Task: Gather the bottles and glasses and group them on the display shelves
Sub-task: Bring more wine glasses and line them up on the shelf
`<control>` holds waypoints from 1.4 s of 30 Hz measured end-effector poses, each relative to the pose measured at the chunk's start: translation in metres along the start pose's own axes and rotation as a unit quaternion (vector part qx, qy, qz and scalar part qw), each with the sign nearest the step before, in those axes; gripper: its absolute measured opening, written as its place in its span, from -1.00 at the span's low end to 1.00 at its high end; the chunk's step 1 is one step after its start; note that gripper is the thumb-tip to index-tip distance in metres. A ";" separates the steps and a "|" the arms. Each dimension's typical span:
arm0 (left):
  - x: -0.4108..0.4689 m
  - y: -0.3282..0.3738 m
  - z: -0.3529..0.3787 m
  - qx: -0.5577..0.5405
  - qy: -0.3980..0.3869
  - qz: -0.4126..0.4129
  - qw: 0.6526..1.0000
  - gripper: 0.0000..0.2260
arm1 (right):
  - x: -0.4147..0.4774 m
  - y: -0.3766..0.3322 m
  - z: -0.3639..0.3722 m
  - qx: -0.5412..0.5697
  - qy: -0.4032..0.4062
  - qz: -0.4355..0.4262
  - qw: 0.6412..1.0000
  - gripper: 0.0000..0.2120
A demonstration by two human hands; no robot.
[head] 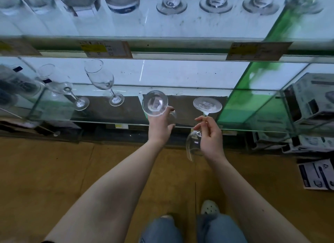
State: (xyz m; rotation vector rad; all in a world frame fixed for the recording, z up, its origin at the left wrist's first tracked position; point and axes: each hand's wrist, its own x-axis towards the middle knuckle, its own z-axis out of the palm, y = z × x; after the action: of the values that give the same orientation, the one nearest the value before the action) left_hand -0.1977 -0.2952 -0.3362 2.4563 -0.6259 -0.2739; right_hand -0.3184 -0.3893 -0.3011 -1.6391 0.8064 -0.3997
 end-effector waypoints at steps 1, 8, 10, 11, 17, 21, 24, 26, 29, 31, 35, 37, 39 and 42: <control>-0.008 0.003 -0.004 -0.015 -0.015 -0.002 1.000 -0.54 | -0.006 -0.004 -0.003 -0.003 -0.003 -0.004 1.000 -0.79; -0.065 0.045 -0.055 -0.050 -0.046 0.029 0.997 -0.46 | -0.053 -0.054 -0.031 -0.007 -0.014 -0.013 1.000 -0.81; -0.075 0.064 -0.075 -0.064 -0.037 0.051 0.996 -0.46 | -0.064 -0.076 -0.042 -0.005 -0.008 -0.034 0.999 -0.82; -0.078 0.071 -0.083 -0.071 -0.031 0.062 0.995 -0.46 | -0.067 -0.084 -0.045 -0.004 -0.009 -0.041 0.999 -0.82; -0.098 0.123 -0.141 -0.112 -0.004 0.121 0.986 -0.46 | -0.085 -0.150 -0.072 -0.030 -0.011 -0.101 0.994 -0.84; -0.104 0.144 -0.172 -0.159 0.006 0.144 0.977 -0.54 | -0.091 -0.188 -0.087 -0.053 -0.013 -0.101 0.993 -0.82; -0.104 0.156 -0.192 -0.218 0.027 0.129 0.967 -0.63 | -0.097 -0.224 -0.099 -0.038 -0.003 -0.135 0.990 -0.75; -0.105 0.163 -0.205 -0.265 0.042 0.107 0.957 -0.65 | -0.100 -0.248 -0.104 0.016 -0.009 -0.122 0.992 -0.75; -0.111 0.173 -0.225 -0.336 0.069 0.066 0.937 -0.67 | -0.099 -0.278 -0.105 0.098 -0.021 -0.063 0.993 -0.78; -0.114 0.177 -0.238 -0.382 0.093 0.034 0.919 -0.69 | -0.097 -0.296 -0.102 0.168 -0.027 -0.034 0.985 -0.86; -0.108 0.187 -0.269 -0.486 0.116 0.001 0.866 -0.77 | -0.095 -0.330 -0.091 0.256 -0.056 -0.007 0.965 -0.92; -0.104 0.191 -0.289 -0.488 0.117 0.019 0.865 -0.79 | -0.094 -0.343 -0.086 0.296 -0.074 0.012 0.952 -0.86; -0.099 0.194 -0.304 -0.476 0.115 0.045 0.871 -0.78 | -0.092 -0.354 -0.086 0.348 -0.104 0.051 0.930 -0.80; -0.095 0.198 -0.328 -0.463 0.116 0.085 0.875 -0.70 | -0.090 -0.367 -0.086 0.402 -0.151 0.084 0.899 -0.86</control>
State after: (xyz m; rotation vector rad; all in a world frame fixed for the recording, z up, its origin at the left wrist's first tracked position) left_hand -0.2470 -0.2299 0.0499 1.4672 -0.4464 -0.1476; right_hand -0.3328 -0.3684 0.0857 -0.8155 0.4428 -0.2871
